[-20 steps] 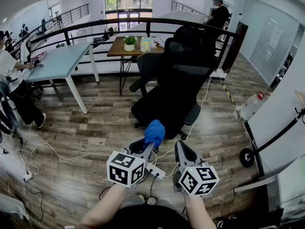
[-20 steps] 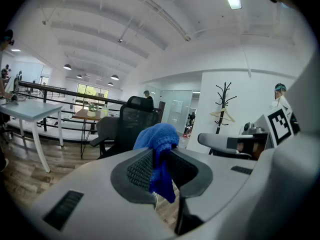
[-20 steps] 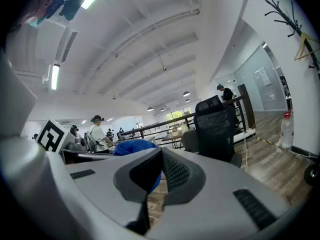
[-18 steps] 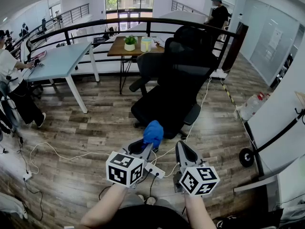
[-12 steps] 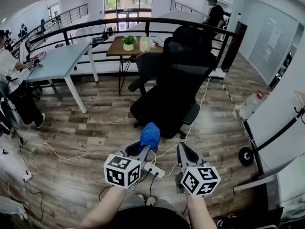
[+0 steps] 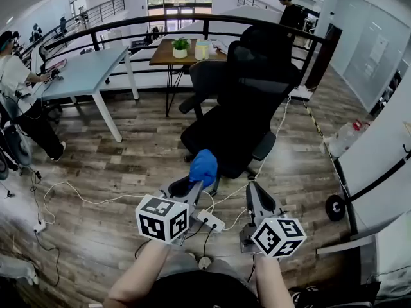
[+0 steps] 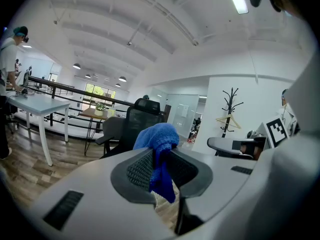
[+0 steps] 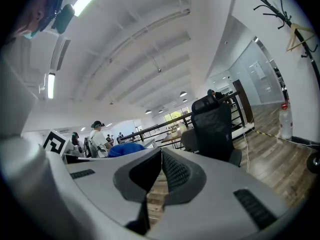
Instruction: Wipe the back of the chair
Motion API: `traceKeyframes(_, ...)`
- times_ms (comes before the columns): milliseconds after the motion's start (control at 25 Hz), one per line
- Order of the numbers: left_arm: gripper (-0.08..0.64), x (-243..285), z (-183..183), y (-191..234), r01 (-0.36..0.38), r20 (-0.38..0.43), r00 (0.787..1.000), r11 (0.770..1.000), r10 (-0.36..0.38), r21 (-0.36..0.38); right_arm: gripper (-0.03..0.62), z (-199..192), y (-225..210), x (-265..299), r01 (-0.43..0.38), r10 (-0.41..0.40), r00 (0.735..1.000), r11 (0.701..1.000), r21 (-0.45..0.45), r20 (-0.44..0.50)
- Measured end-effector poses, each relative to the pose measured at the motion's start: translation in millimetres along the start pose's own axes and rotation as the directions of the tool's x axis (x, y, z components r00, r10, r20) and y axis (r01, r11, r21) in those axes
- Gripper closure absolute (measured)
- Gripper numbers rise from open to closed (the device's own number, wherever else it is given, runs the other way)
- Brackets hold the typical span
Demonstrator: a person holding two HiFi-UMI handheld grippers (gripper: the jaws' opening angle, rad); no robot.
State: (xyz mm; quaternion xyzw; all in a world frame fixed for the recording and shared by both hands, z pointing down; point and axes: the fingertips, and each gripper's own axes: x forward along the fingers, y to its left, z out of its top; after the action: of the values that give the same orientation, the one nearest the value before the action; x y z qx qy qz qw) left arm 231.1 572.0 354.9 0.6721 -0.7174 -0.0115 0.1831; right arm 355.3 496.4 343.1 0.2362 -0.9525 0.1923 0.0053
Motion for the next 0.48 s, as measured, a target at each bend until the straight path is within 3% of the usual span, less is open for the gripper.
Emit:
traceKeyframes(240,0.482,-1.6,-10.3,12.4,-0.035,0.011,0.999,0.997,0.036,-0.062,0.564,-14.2,10.0,11.6,-0.098,0.098,0.993,0.995,0.012,-0.069)
traceKeyframes(480,0.482,10.0,-17.7,22.9,-0.045,0.007,0.999,0.996,0.046,-0.077,0.564,-24.5,2.2,22.9,-0.108,0.109,0.99,0.994,0.021,-0.091)
